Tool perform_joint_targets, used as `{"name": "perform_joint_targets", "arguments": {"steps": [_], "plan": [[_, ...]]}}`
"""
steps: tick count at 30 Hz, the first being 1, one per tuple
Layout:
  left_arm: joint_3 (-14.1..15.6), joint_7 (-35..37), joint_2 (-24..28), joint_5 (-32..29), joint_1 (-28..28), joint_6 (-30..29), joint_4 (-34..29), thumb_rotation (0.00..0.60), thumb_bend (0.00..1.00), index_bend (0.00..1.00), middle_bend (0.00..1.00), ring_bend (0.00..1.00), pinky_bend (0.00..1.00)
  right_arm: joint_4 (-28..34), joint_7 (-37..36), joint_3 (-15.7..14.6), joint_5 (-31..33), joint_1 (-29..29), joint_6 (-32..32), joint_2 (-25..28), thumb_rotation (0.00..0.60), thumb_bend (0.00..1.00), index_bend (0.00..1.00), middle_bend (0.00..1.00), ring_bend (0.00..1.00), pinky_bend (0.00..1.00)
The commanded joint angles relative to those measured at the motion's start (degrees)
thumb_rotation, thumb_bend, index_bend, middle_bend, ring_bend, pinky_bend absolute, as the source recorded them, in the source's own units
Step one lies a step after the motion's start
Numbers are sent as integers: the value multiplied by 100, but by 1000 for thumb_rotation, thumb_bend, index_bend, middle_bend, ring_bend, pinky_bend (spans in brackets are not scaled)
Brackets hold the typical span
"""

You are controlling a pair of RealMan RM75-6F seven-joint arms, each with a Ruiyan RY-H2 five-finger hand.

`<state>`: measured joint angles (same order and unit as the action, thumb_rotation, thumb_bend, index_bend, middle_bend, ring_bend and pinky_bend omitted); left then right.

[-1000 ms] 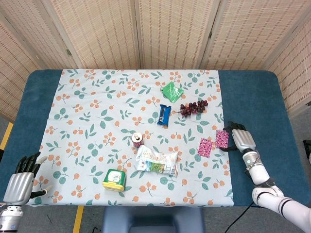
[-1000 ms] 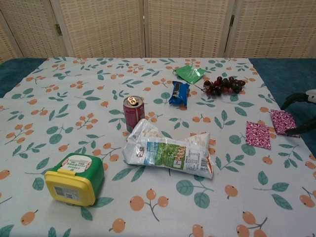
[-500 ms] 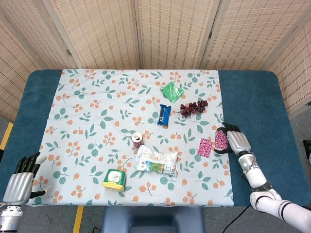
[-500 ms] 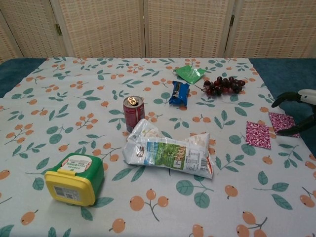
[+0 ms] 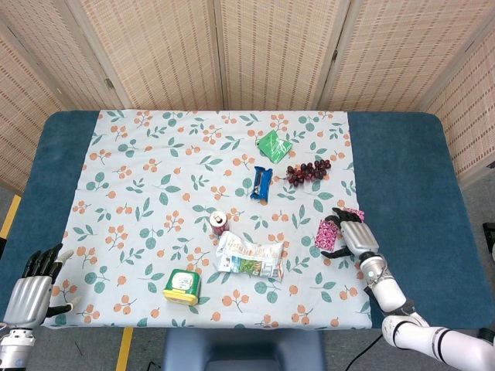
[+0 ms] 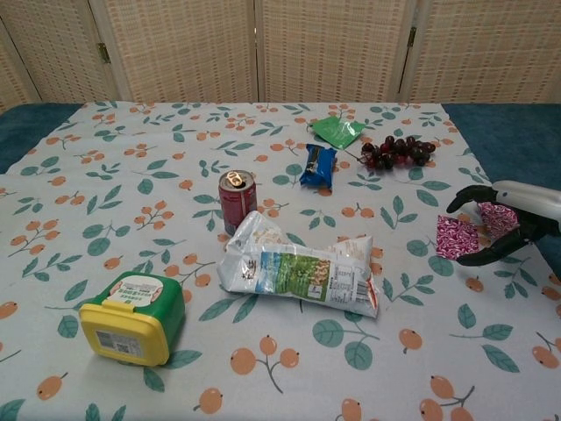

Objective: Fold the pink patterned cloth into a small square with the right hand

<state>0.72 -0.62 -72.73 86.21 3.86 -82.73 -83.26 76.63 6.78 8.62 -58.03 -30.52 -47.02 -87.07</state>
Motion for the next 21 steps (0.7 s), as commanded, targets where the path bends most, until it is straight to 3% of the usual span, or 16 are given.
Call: {"name": "perform_joint_targets", "arguments": {"steps": [1,21], "plan": [[8,15,-10,1,-3,9,18,600,193,169,68,104,0,92,231,-28,194,-18,-93,-46,454,195,187,67,0,0],[3,132,-49,3,11,40,139,600,193,169,68,105,0,-82,602,-40,541,-72,-218,-178,451,195,189,66,0,0]]}}
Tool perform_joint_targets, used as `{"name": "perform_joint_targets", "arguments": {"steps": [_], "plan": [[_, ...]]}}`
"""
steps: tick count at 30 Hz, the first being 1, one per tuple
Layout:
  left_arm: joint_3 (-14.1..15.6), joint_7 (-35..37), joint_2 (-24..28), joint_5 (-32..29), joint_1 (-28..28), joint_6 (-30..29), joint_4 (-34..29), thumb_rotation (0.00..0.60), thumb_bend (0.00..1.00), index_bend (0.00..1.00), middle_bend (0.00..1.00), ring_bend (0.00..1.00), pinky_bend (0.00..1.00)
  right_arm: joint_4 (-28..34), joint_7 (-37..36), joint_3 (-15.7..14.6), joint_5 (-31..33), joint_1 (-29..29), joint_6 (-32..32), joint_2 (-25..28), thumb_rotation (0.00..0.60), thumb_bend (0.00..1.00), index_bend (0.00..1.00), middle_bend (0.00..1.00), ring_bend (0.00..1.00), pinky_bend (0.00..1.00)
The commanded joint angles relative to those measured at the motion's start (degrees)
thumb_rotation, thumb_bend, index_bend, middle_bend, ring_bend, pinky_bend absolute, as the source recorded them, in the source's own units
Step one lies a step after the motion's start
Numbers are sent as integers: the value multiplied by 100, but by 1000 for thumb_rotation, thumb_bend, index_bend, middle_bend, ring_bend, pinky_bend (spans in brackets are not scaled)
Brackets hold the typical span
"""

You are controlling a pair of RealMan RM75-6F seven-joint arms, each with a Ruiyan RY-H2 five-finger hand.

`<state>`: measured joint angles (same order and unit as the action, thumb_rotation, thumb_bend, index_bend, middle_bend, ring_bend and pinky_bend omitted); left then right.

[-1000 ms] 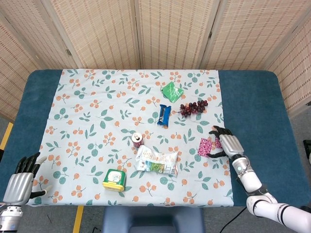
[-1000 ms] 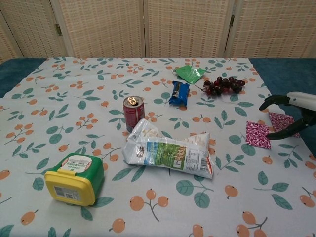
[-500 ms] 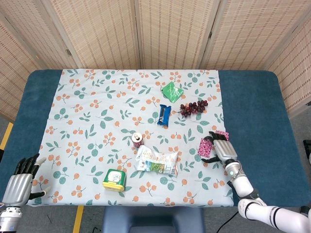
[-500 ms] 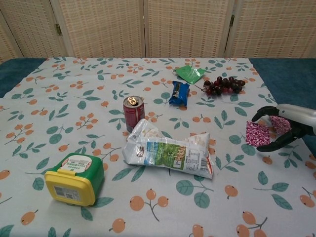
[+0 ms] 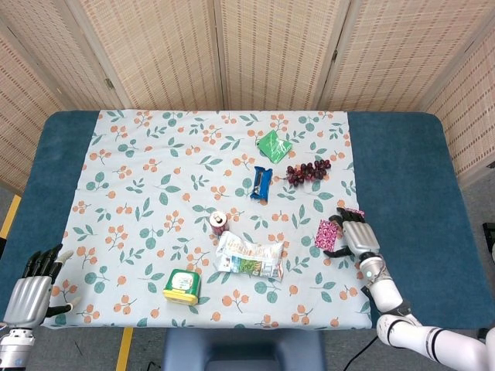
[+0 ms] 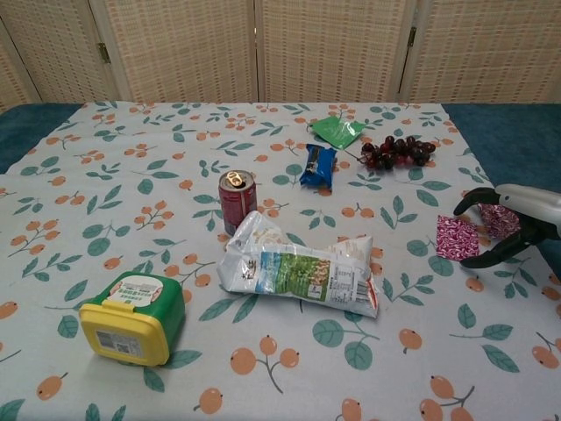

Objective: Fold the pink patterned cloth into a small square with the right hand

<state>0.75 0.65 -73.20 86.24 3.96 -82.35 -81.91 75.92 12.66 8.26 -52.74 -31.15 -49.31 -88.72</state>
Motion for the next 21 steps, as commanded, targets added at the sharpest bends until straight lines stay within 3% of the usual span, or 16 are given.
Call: {"name": "perform_joint_targets", "arguments": {"steps": [1,21], "plan": [[-1,8,-4,-2,2,6,8,600,193,169,68,105,0,-20,25,-7,14,-14,9,-23,451,194,192,66,0,0],[2,60,-48,-25,15,60,89,600,193,168,68,104,0,-223,43,15,-19,-34,-56,-178,467,194,289,84,0,0]]}}
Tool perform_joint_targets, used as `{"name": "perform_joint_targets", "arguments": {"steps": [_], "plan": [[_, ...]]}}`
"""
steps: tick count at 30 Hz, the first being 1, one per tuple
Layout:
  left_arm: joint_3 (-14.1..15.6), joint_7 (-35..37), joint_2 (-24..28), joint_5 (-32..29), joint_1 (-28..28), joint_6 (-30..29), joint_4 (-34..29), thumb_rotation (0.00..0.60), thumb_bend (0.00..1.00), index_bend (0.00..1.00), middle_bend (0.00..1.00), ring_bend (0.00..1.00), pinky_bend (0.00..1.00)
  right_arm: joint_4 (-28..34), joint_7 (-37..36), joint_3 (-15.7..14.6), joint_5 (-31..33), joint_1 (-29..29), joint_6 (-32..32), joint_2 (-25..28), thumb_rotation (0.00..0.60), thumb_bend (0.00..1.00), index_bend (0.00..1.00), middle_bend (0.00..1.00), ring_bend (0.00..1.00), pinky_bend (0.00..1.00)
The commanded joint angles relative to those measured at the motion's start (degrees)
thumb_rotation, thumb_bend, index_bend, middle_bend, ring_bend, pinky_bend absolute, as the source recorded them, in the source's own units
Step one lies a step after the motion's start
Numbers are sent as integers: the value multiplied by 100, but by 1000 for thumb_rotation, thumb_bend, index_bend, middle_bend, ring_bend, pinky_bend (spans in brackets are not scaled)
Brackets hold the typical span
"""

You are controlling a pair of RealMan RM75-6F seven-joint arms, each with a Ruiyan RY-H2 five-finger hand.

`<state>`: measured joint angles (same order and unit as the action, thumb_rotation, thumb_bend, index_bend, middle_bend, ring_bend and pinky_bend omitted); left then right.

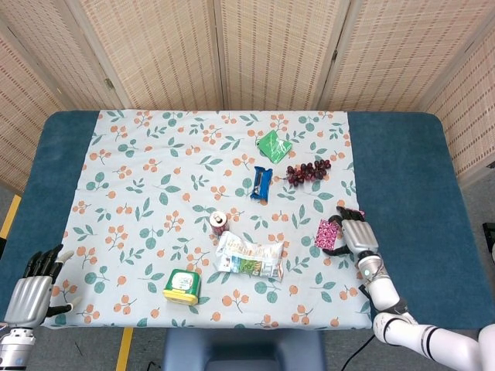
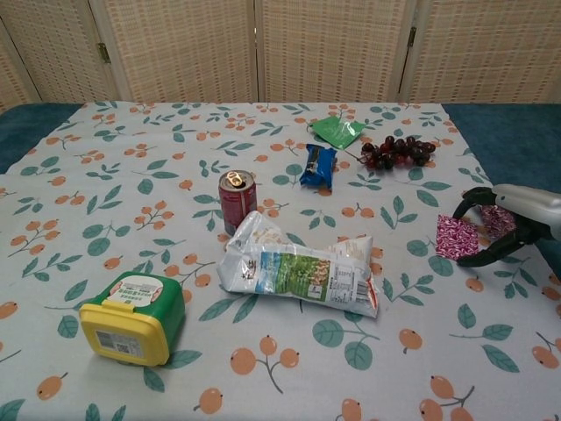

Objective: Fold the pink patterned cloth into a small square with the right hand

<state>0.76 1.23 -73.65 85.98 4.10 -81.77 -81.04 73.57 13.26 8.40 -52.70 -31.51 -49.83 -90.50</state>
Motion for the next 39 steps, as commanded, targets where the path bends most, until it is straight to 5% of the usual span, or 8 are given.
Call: {"name": "perform_joint_targets", "arguments": {"steps": [1,20,28,39], "plan": [[2,6,-6,0,1,4,7,600,193,169,68,104,0,37,-38,1,-58,6,-12,8,469,194,291,85,0,0],[12,-22,0,-15,-32,-19,-27,600,193,168,68,105,0,530,-531,18,-653,202,-179,989,470,195,292,85,0,0],[-3,-227,43,12,13,-1,-224,600,193,169,68,105,0,-133,-1049,-64,-885,179,254,1109,468,194,292,84,0,0],[-4,-465,116,-28,2,-12,-473,600,194,169,68,105,0,-1251,-1840,-71,-1366,17,602,616,468,195,292,84,0,0]]}}
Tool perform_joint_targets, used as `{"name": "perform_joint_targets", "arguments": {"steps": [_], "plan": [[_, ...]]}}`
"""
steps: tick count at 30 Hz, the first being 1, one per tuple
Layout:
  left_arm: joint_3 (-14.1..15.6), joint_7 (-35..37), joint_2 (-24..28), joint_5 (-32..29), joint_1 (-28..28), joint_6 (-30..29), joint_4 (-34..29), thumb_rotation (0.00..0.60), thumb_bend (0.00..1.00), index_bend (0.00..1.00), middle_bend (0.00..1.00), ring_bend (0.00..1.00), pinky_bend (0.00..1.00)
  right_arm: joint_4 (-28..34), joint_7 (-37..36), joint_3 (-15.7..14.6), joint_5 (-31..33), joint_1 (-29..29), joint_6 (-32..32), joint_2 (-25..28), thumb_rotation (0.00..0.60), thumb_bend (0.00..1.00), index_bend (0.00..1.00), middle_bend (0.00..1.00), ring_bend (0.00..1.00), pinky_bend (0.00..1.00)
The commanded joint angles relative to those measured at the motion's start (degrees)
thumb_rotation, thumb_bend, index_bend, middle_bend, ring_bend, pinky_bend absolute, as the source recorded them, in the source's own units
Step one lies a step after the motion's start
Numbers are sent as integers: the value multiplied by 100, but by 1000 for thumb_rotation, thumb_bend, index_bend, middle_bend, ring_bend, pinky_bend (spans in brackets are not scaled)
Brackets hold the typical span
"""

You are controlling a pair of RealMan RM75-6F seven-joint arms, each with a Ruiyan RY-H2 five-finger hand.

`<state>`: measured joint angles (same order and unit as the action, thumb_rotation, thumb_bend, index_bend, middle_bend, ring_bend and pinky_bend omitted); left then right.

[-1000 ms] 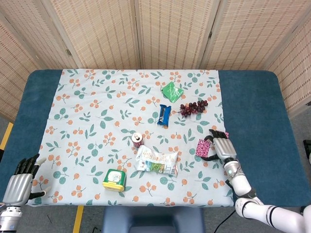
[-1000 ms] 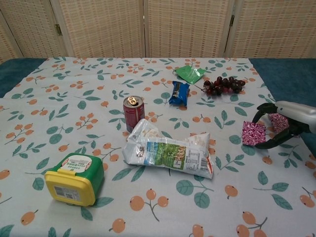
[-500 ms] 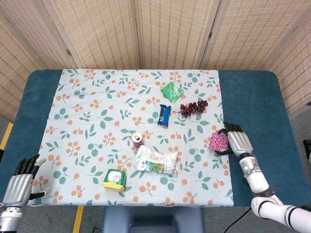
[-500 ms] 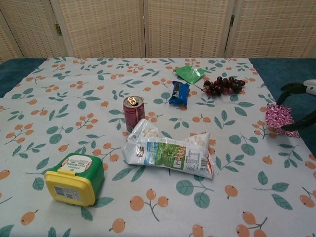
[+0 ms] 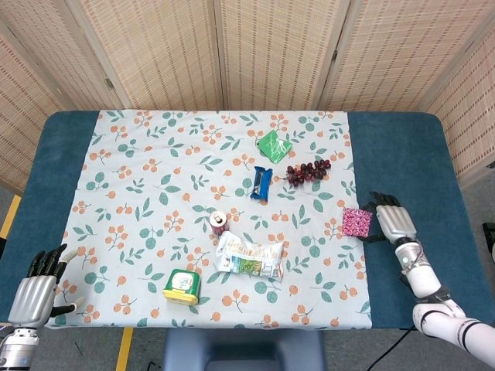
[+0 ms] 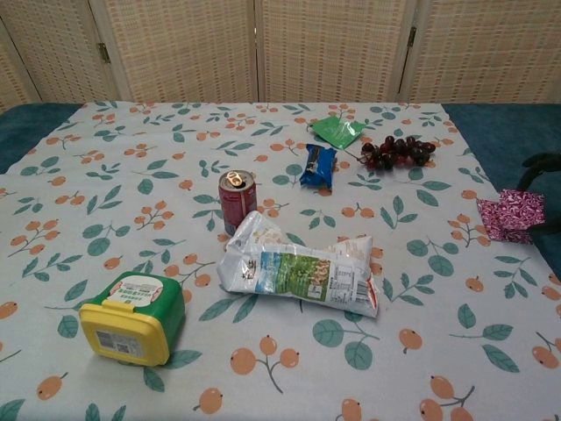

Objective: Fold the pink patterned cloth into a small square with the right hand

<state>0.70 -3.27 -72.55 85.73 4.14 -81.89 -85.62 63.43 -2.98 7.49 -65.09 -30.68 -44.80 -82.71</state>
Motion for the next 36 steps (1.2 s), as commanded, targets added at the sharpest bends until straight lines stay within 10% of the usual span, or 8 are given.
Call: {"name": "perform_joint_targets", "arguments": {"steps": [1,36], "plan": [[1,-24,10,-5,-3,-2,-26,600,194,168,68,105,0,-326,-299,24,-176,-87,122,-220,469,195,292,83,0,0],[0,-13,-8,-51,-16,17,8,600,193,160,68,106,0,-697,-461,3,-389,-125,282,-436,465,194,194,80,0,0]]}}
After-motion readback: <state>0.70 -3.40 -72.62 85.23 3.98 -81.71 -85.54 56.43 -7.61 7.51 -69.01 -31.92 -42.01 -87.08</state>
